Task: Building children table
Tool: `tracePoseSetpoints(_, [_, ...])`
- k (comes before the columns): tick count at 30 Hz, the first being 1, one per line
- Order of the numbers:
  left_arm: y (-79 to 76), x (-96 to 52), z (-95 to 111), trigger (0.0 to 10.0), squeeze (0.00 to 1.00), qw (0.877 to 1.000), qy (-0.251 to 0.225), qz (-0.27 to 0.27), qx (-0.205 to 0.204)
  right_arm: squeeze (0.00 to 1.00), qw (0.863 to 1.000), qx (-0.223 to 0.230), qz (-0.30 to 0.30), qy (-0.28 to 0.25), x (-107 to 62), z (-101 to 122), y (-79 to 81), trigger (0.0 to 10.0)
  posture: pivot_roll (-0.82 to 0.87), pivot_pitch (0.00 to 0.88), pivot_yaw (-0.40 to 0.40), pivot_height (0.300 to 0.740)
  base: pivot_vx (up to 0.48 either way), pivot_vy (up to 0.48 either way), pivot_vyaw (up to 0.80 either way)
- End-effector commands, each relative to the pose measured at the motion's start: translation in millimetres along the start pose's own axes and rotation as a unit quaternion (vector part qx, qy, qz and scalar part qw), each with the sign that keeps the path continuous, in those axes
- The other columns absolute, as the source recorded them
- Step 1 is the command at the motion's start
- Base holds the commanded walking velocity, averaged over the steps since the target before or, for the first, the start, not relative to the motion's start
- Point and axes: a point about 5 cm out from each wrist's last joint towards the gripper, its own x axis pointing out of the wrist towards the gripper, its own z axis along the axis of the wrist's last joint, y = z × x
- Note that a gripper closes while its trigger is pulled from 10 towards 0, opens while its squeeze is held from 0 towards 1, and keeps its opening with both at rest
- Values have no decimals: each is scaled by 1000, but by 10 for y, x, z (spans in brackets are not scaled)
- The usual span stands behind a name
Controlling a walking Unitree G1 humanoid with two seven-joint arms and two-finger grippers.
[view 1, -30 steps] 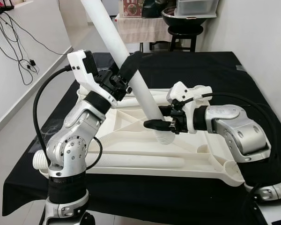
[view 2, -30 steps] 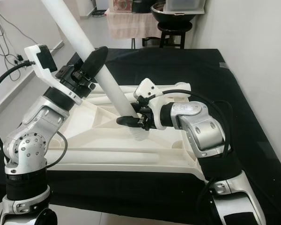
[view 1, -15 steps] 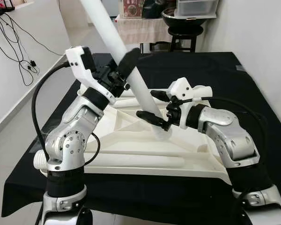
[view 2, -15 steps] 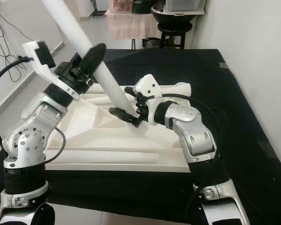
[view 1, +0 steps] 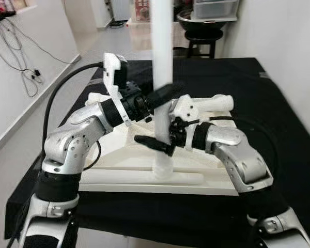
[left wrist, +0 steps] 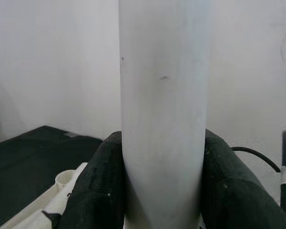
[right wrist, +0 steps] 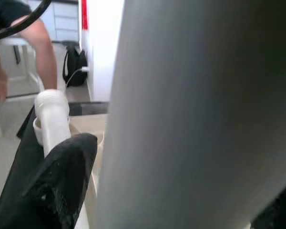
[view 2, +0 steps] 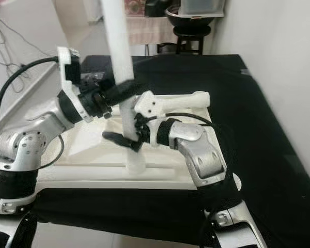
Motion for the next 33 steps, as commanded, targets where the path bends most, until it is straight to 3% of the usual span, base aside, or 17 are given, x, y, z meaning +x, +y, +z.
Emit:
tracePoseSetpoints(1, [-85,131,55,0,0,999,-8,-47,20,0,1000,10,23,19,94,-48,74,10000,1,22,43,740,0,0,0])
tracePoseSetpoints(10, [-71,320,268,0,0,993,-50,-85,62,0,998,48,38,17,225,-113,208,10000,-14,18,42,740,0,0,0])
tracePoseSetpoints(11, [-80,348,297,0,0,992,-59,-91,63,0,998,57,40,8,245,-107,228,6431,-15,18,45,740,0,0,0])
tracePoseSetpoints(12, [-80,348,297,0,0,992,-59,-91,63,0,998,57,40,8,245,-107,228,6431,-15,18,45,740,0,0,0])
tracePoseSetpoints(13, [-91,368,317,0,0,991,-66,-96,64,0,997,67,39,-5,262,-92,235,3373,-14,17,44,740,0,0,0])
tracePoseSetpoints(14, [-97,384,330,0,0,990,-70,-100,65,0,996,77,37,-18,276,-74,235,2980,-14,17,44,740,0,0,0])
tracePoseSetpoints(19, [-105,416,342,0,0,989,-87,-103,56,0,993,88,39,-63,300,33,231,4941,-11,17,45,740,0,0,0])
tracePoseSetpoints(20, [-113,426,340,0,0,989,-97,-102,52,0,993,85,38,-69,318,56,228,8431,-8,16,43,740,0,0,0])
tracePoseSetpoints(21, [-113,426,340,0,0,989,-97,-102,52,0,993,85,38,-69,318,56,228,8431,-8,16,43,740,0,0,0])
tracePoseSetpoints(22, [-113,427,340,0,0,989,-101,-100,50,0,993,84,36,-69,332,59,227,10000,-7,17,42,740,0,0,0])
tracePoseSetpoints(25, [-112,429,342,0,0,988,-107,-97,49,0,993,91,30,-67,360,49,220,10000,-4,17,40,740,0,0,0])
tracePoseSetpoints(27, [-114,433,348,0,0,988,-114,-96,49,0,990,120,34,-72,388,39,227,10000,-1,19,37,740,0,0,0])
tracePoseSetpoints(28, [-119,434,350,0,0,987,-117,-96,49,1000,985,145,32,-83,404,54,222,10000,-1,19,37,740,0,0,0])
tracePoseSetpoints(33, [-133,436,335,0,0,987,-124,-95,45,1000,973,190,9,-132,434,112,169,10000,2,22,39,740,0,0,0])
